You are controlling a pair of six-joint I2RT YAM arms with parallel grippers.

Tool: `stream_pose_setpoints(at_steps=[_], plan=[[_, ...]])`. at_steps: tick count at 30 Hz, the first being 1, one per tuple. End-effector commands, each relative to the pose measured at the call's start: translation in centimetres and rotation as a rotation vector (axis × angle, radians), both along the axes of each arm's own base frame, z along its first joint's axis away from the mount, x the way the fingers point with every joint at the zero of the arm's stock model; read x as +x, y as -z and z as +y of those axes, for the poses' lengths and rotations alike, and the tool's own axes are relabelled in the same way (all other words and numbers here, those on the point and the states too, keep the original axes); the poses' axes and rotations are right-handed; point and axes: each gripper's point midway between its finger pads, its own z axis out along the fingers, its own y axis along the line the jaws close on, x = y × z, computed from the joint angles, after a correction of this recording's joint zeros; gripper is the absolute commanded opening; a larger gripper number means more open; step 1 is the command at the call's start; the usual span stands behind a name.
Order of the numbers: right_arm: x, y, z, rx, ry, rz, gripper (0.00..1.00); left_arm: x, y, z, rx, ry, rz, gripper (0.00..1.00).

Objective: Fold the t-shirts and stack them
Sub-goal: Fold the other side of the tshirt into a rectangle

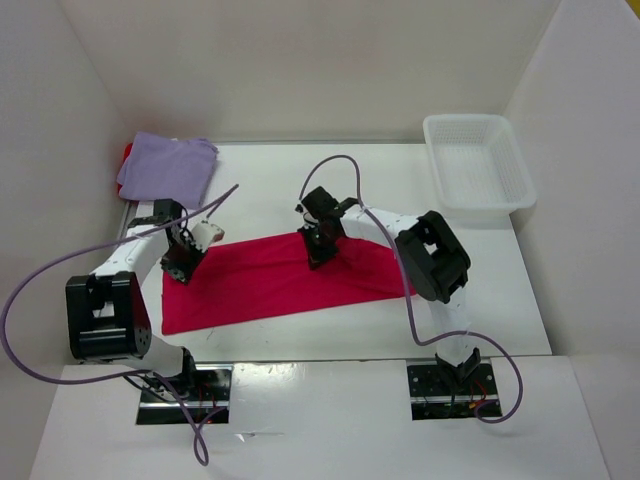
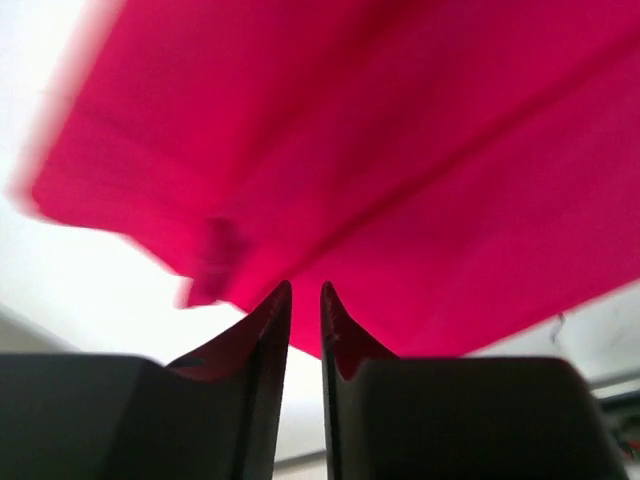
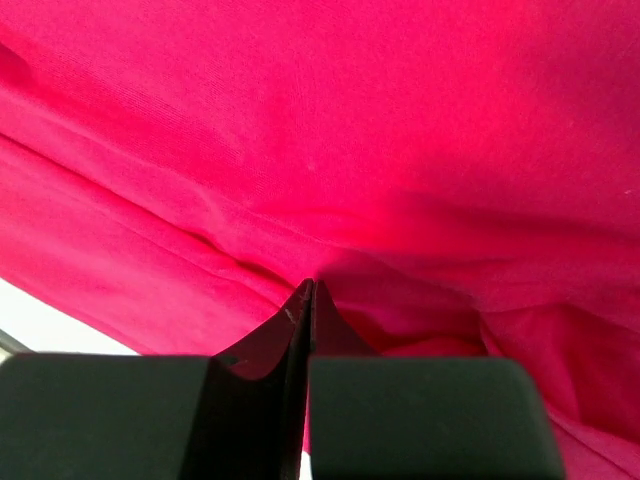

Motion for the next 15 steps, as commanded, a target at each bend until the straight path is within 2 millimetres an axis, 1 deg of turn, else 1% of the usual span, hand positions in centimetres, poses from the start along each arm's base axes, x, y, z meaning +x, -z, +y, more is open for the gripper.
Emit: stream_pose_setpoints(at_steps=[1, 2, 3, 4, 5, 6, 8, 9, 10, 11, 12, 13, 14, 15], plan=[[0.2, -2.0, 1.1, 0.065, -0.03, -0.056, 0.0, -3.9, 1.7, -1.2, -0.058, 0.082, 0.138, 0.24], [0.0, -2.0, 1.2, 0.071, -0.034, -0.051, 0.0, -4.5, 2.1, -1.0, -0.062, 0.08, 0.165, 0.23], [0.1, -2.0, 1.2, 0.069, -0.043, -0.056, 0.0, -4.9, 1.8, -1.3, -0.08, 0.082, 0.182, 0.22], [0.1, -2.0, 1.2, 0.069, -0.043, -0.056, 0.0, -4.9, 1.5, -1.6, -0.109, 0.103, 0.181, 0.22], [0.1, -2.5, 1.2, 0.077, -0.043, -0.065, 0.0, -4.6, 0.6, -1.9, -0.123, 0.106, 0.158, 0.22], [-0.2, -2.5, 1.5, 0.076, -0.062, -0.07, 0.0, -3.4, -0.7, -2.0, -0.129, 0.12, 0.112, 0.22], [0.0, -3.7, 1.6, 0.093, -0.062, -0.091, 0.0, -1.8, -3.1, -2.5, -0.165, 0.106, 0.02, 0.25], [0.0, -3.7, 1.6, 0.093, -0.062, -0.091, 0.0, -0.3, -4.1, -2.6, -0.168, 0.104, -0.05, 0.29], [0.3, -4.7, 1.9, 0.11, -0.062, -0.111, 0.0, 1.2, -5.2, -2.5, -0.168, 0.069, -0.104, 0.32], [0.7, -5.3, 2.2, 0.12, -0.062, -0.125, 0.0, 3.2, -6.0, -2.0, -0.146, 0.044, -0.196, 0.33], [1.0, -5.9, 2.5, 0.132, -0.062, -0.139, 0.0, 4.1, -6.4, -1.4, -0.124, 0.012, -0.235, 0.33], [1.4, -6.3, 2.6, 0.132, -0.058, -0.152, 0.0, 4.9, -6.1, -0.4, -0.082, -0.046, -0.249, 0.33], [1.8, -6.2, 2.7, 0.127, -0.053, -0.161, 0.0, 6.2, -6.0, 0.2, -0.061, -0.064, -0.282, 0.33], [2.3, -6.2, 2.9, 0.123, -0.047, -0.17, 0.0, 6.5, -5.5, 0.5, -0.046, -0.071, -0.274, 0.32]])
